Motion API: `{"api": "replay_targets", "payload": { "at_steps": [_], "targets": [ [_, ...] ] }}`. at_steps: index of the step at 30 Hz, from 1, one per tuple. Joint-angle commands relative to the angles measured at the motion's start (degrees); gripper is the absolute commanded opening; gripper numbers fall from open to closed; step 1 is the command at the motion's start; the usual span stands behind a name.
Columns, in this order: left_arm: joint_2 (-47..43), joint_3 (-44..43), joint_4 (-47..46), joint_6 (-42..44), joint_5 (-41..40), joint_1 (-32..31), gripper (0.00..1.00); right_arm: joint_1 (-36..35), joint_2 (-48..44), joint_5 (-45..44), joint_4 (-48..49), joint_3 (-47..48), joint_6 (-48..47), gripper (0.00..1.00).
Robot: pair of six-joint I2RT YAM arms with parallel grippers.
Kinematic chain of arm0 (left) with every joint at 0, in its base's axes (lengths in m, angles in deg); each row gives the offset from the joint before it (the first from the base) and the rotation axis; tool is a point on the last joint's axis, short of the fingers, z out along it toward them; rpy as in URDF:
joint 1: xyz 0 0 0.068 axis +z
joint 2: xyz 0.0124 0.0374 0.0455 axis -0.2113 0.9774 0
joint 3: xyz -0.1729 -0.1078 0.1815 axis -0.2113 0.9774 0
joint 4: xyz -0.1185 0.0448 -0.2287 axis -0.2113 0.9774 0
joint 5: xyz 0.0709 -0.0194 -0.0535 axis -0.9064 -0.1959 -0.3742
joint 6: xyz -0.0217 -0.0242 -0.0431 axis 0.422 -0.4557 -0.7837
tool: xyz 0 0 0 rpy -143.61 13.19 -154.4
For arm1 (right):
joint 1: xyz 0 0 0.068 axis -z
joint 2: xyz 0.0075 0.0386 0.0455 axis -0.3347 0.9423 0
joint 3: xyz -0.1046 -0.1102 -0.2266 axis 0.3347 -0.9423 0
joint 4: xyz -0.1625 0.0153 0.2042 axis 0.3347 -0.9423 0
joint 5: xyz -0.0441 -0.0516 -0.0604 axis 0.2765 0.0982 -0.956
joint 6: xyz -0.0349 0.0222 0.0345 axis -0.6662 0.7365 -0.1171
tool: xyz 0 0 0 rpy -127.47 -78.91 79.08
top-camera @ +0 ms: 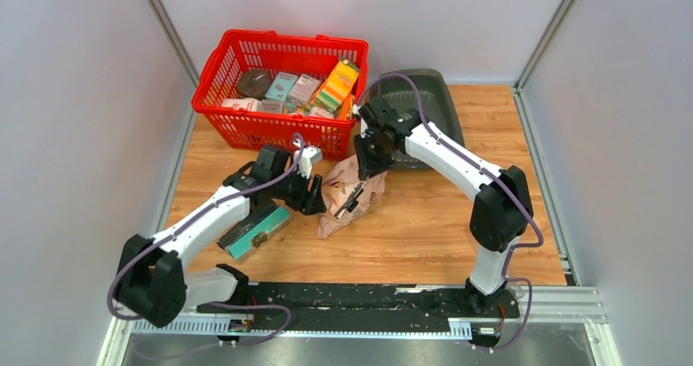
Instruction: Fill the litter box with clean litter
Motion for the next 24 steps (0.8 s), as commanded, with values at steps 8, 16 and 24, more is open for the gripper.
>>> {"api": "replay_targets", "payload": {
  "at_steps": [8, 16, 24],
  "targets": [
    [-14.97, -3.96, 13.27, 7.17, 2.85, 2.46, 0.65, -2.58, -15.35, 16.61, 6.11, -7.02, -25.11, 0.06],
    [-17.07, -8.80, 20.83, 17.26, 1.19, 4.39, 0.65, -2.59, -11.08, 32.96, 0.95, 8.23, -60.25, 0.00],
    [-19.36, -7.48, 22.42, 21.24, -0.39, 4.31, 0.65, -3.29, 5.72, 39.48, -26.12, 34.37, -75.76, 0.02]
  ]
}}
